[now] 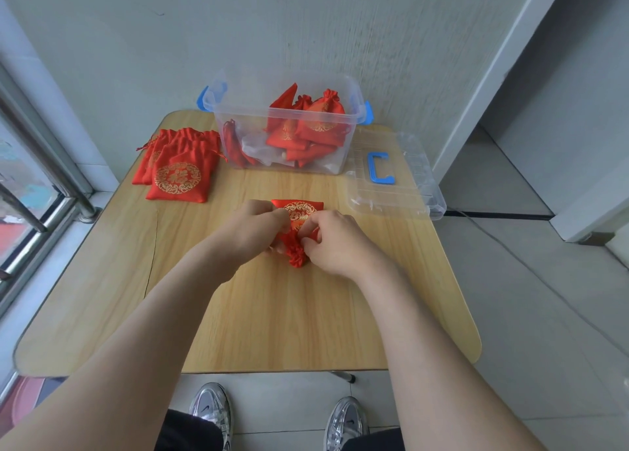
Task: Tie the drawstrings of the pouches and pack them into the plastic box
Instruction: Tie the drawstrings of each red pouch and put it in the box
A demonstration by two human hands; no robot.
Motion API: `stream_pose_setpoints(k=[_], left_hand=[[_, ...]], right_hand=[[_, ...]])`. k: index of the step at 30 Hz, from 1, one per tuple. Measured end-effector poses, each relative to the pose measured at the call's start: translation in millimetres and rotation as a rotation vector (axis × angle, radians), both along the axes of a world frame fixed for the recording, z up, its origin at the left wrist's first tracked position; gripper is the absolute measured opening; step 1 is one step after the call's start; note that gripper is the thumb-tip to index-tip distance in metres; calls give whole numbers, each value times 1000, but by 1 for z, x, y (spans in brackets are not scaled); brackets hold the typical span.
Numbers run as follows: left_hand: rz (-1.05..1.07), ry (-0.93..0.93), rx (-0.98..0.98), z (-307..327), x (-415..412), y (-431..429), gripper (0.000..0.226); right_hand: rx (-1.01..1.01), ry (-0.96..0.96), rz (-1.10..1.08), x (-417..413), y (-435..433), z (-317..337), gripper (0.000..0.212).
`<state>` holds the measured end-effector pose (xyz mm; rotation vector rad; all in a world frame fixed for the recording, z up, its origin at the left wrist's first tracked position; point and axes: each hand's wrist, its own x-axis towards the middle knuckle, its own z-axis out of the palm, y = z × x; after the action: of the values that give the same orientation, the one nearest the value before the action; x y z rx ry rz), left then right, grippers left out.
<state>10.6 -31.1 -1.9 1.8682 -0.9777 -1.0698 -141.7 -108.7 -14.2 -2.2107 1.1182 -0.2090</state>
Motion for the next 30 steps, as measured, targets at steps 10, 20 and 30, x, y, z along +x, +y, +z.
stream_pose_setpoints(k=[10,20,30], left_hand=[[141,449,49,-3,-7,-5,18],[2,14,21,-12,-13,-7,25],[30,223,49,-5,-10,-5,18]], right_hand=[[18,-58,-76,1,0,-1,10],[143,-218,-139,7,-3,-1,9],[205,-294,-315,8,-4,3,7]])
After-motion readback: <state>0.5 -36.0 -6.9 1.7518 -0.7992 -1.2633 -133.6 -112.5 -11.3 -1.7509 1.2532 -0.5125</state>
